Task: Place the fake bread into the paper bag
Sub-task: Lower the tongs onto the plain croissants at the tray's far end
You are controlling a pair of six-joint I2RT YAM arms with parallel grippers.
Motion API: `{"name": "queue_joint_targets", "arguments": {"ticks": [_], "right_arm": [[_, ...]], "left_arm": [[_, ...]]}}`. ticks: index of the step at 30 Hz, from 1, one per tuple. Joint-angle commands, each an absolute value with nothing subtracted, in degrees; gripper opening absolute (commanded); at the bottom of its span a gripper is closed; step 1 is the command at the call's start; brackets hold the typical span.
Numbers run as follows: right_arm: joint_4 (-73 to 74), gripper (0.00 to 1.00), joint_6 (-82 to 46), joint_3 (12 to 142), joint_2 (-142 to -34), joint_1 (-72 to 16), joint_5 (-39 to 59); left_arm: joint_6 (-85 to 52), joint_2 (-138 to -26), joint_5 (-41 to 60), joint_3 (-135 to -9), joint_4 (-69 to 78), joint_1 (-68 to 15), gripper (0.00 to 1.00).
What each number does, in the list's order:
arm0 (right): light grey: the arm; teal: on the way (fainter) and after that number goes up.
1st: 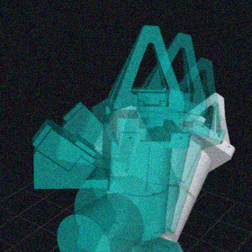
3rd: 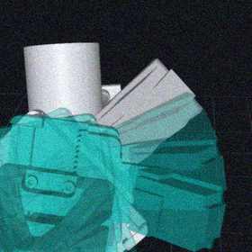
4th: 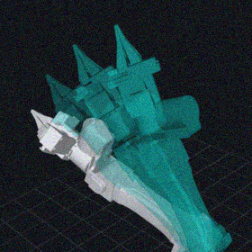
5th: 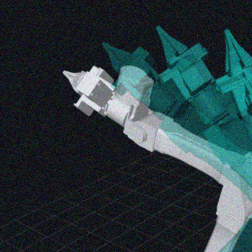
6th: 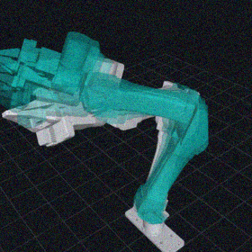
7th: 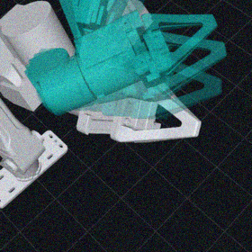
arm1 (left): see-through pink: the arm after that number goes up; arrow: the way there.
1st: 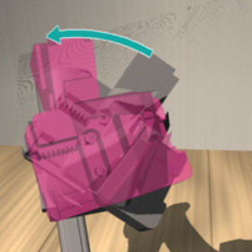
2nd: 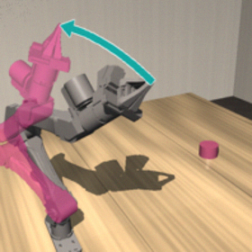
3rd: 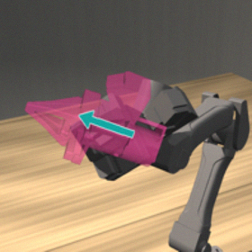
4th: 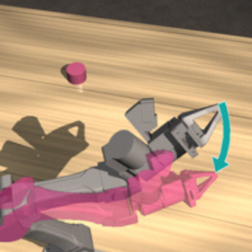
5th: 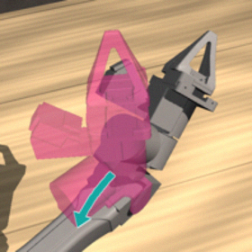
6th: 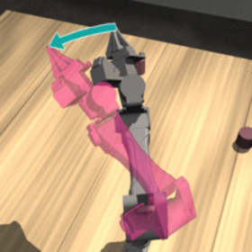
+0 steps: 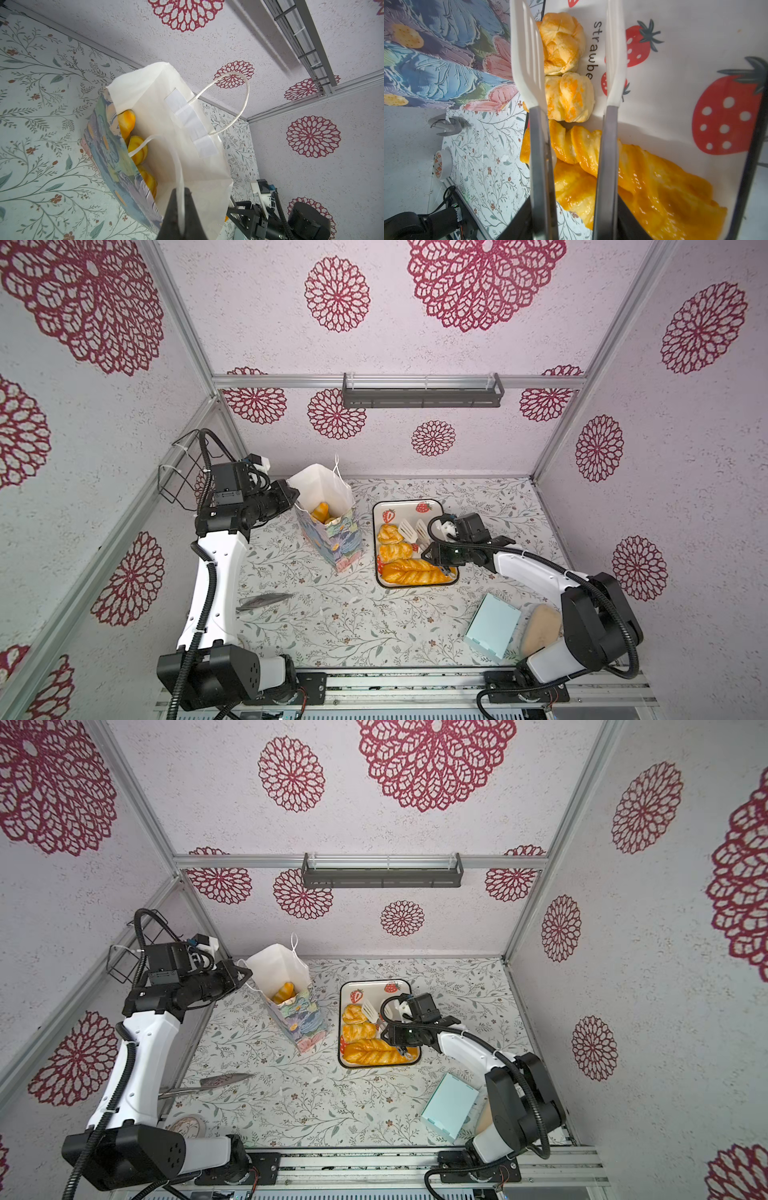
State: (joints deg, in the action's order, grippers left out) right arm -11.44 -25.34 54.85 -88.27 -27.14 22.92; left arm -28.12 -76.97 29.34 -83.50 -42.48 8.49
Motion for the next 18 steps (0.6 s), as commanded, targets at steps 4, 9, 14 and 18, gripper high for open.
{"name": "queue_joint_targets", "arguments": {"ticks": [4,9,14,18], "right_arm": [[-7.4,0.48,-26.4,57.5,-89.9,-26.9,26.1],[-7.0,0.46,-26.3,58.8,-91.8,-27.0,27.1],[-6.9,0.44,-26.2,59.8,-93.5,-27.0,28.0],[-6.9,0.44,-26.0,60.3,-94.3,-27.0,28.4]], "left_arm": [[-28.3,-76.9,28.8,-82.8,-42.6,8.1,0.0],[-28.2,-76.8,28.9,-82.7,-42.7,8.0,0.0],[-28.2,-76.6,28.7,-82.4,-42.7,8.1,0.0],[-28.2,-76.6,28.8,-82.0,-42.5,8.0,0.0]]}}
